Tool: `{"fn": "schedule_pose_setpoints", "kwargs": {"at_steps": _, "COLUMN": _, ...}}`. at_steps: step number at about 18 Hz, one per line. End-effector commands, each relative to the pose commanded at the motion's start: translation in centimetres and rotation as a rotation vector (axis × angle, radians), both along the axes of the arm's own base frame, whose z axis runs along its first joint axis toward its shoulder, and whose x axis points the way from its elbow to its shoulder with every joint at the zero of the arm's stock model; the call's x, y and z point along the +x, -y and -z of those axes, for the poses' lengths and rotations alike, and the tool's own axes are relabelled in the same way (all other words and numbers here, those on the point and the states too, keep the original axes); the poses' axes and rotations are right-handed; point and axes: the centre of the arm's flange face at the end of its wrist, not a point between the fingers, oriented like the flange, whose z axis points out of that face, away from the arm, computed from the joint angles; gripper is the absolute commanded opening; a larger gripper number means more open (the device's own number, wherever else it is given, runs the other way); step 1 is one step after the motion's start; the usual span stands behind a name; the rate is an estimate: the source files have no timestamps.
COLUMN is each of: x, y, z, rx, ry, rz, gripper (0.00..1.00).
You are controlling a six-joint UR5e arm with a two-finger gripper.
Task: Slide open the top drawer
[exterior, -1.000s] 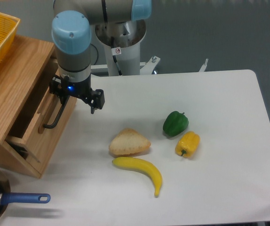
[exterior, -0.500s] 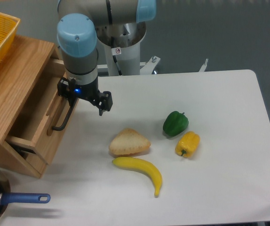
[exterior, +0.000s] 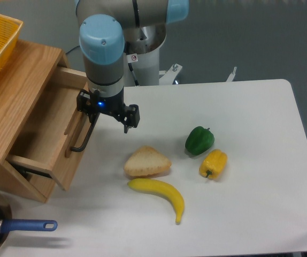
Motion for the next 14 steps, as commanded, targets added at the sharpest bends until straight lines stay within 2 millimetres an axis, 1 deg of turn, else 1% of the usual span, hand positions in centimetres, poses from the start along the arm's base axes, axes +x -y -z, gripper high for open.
{"fn": "schedule_pose_setpoints", "kwargs": {"at_steps": 2, "x": -0.5, "y": 0.1, "z": 0.1, "rx": -0.001, "ry": 0.001, "rz": -0.003, "gripper": 1.00}}
{"fn": "schedule_pose_setpoints", "kwargs": {"at_steps": 4, "x": -0.7, "y": -0.1, "z": 0.8, "rx": -0.014, "ry": 0.004, "rz": -0.002, "gripper": 1.00}}
{"fn": "schedule_pose_setpoints", "kwargs": {"at_steps": 6, "x": -1.1, "y": 0.1, "z": 0.8, "rx": -0.036, "ry": -0.022, "rz": -0.004, "gripper": 1.00}}
{"fn": "schedule_pose_setpoints", "kwargs": {"at_steps": 14, "x": -2.3, "y": 0.6, "z": 0.3, "rx": -0.030, "ry": -0.034, "rz": 0.003, "gripper": 1.00}}
